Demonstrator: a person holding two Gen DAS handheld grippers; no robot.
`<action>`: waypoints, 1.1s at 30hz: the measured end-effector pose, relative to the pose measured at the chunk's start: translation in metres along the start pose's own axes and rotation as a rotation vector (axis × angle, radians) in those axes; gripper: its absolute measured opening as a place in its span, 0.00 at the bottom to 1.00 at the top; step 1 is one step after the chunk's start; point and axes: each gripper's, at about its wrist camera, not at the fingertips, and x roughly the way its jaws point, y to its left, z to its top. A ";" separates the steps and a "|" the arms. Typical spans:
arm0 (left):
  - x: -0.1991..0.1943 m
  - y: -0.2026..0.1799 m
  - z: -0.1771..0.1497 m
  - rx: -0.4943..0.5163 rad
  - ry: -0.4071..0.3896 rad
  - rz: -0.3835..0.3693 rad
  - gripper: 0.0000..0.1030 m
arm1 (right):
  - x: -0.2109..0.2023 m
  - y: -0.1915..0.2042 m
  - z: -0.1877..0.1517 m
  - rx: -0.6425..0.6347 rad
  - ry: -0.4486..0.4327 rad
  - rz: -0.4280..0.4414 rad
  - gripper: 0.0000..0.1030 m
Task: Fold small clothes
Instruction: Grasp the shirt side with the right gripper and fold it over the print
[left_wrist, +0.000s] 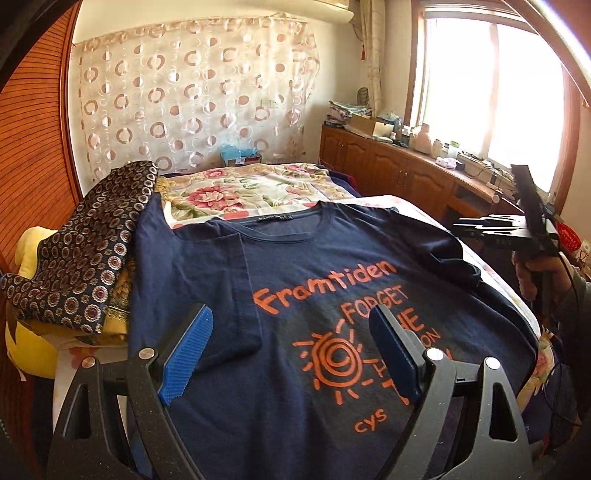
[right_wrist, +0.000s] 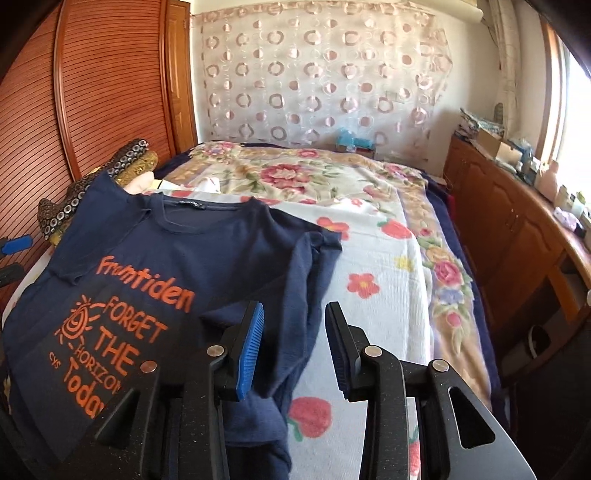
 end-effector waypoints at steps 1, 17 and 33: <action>0.000 -0.001 -0.001 0.002 0.002 -0.004 0.85 | 0.005 -0.001 0.000 0.008 0.011 0.005 0.35; 0.004 -0.007 -0.007 0.003 0.016 -0.014 0.85 | 0.017 0.017 0.025 -0.045 0.055 0.157 0.06; 0.003 -0.003 -0.012 -0.012 0.025 -0.017 0.85 | 0.048 0.056 0.075 -0.043 -0.003 0.208 0.24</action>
